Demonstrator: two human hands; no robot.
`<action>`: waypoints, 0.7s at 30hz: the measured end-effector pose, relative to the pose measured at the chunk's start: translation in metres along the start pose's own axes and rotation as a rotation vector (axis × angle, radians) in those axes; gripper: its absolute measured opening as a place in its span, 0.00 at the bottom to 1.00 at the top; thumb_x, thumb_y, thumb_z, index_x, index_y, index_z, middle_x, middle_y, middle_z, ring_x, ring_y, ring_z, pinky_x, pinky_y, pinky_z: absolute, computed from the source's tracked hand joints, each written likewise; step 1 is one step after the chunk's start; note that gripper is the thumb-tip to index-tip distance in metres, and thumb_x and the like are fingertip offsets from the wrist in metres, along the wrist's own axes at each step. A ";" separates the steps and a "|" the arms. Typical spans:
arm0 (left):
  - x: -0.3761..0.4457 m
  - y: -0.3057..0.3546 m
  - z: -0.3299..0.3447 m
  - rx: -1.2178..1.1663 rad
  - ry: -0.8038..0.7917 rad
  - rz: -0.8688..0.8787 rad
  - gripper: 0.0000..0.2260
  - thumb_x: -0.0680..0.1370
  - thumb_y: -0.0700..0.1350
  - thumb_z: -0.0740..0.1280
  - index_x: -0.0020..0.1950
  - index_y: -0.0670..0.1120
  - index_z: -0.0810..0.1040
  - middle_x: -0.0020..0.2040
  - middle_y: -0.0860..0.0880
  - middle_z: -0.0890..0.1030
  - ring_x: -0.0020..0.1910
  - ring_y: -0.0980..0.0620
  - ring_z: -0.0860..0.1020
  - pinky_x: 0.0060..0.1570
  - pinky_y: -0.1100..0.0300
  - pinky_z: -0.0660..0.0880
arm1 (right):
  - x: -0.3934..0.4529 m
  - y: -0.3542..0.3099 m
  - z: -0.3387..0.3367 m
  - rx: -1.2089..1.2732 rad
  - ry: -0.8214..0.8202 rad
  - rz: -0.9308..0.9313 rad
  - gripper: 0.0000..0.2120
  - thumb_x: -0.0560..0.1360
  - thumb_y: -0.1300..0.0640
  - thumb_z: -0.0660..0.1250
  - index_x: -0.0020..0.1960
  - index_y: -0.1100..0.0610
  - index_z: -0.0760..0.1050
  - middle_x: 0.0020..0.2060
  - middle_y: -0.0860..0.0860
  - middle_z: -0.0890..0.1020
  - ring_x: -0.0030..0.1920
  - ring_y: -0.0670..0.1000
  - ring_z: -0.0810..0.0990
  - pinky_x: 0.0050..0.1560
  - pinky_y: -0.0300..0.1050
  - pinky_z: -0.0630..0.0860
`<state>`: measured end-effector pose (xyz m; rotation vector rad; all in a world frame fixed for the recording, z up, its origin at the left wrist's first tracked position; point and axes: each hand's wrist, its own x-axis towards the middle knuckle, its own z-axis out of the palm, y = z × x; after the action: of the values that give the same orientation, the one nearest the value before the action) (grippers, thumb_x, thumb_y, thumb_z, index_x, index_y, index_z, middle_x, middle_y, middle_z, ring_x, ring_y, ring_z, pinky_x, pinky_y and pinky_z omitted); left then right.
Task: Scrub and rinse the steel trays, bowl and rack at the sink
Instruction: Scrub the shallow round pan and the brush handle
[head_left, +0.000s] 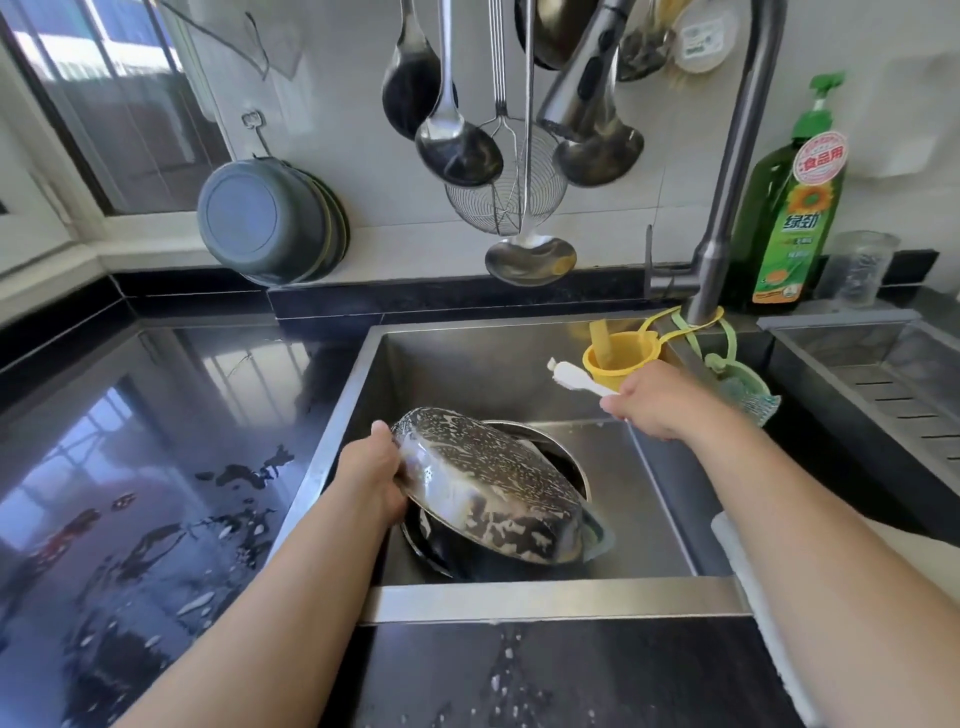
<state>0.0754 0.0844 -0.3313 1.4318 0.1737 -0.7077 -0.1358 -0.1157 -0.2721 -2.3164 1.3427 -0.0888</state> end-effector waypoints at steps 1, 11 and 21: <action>0.003 -0.002 -0.003 0.037 0.014 0.006 0.17 0.87 0.51 0.59 0.56 0.37 0.77 0.46 0.41 0.82 0.41 0.44 0.81 0.49 0.48 0.80 | 0.001 0.000 0.001 0.014 0.018 -0.008 0.16 0.81 0.44 0.66 0.44 0.56 0.80 0.37 0.53 0.81 0.37 0.55 0.78 0.39 0.46 0.73; -0.006 -0.024 -0.002 0.774 -0.093 -0.071 0.10 0.83 0.37 0.58 0.47 0.38 0.77 0.31 0.42 0.76 0.26 0.46 0.75 0.36 0.50 0.78 | 0.000 -0.005 0.014 0.011 -0.063 -0.122 0.09 0.82 0.51 0.66 0.50 0.57 0.80 0.40 0.53 0.80 0.41 0.54 0.78 0.39 0.45 0.72; -0.023 -0.004 0.054 1.243 -0.165 0.359 0.20 0.80 0.43 0.64 0.72 0.42 0.73 0.71 0.38 0.73 0.65 0.38 0.75 0.66 0.47 0.75 | 0.012 -0.003 0.017 0.094 0.040 -0.124 0.13 0.84 0.54 0.58 0.50 0.57 0.79 0.42 0.54 0.79 0.42 0.55 0.76 0.42 0.45 0.72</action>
<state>0.0390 0.0421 -0.3135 2.4633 -0.7712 -0.6299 -0.1226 -0.1181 -0.2884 -2.3283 1.1866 -0.2341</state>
